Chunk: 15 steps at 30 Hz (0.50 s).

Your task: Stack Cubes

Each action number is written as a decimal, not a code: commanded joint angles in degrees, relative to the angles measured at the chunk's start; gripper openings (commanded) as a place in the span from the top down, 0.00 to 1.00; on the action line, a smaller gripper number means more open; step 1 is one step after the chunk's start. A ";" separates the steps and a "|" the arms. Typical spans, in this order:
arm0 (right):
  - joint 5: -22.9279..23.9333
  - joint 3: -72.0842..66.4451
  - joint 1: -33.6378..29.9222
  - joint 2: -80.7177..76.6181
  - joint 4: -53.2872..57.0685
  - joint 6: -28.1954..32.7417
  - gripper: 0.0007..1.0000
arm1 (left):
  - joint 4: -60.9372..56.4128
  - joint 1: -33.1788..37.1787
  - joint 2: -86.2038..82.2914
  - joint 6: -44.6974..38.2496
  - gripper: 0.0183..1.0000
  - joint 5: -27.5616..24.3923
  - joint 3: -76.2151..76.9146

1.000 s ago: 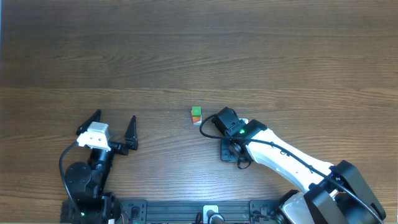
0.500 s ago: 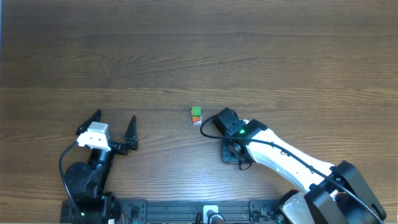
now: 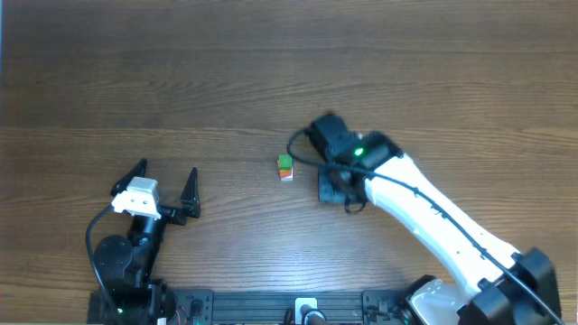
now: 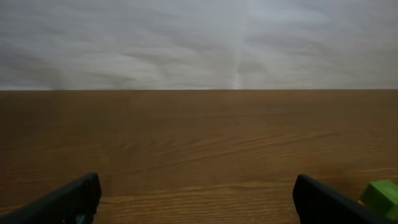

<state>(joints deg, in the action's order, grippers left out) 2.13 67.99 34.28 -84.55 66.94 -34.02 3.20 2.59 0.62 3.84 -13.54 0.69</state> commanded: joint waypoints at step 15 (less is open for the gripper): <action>0.33 36.15 4.55 -25.77 11.37 -0.26 0.99 | -0.13 -0.28 -0.28 -1.03 0.00 -0.57 -0.35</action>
<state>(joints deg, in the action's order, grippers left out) 3.01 101.69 37.65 -108.09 78.39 -33.23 3.20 2.59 0.62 3.84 -13.54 0.69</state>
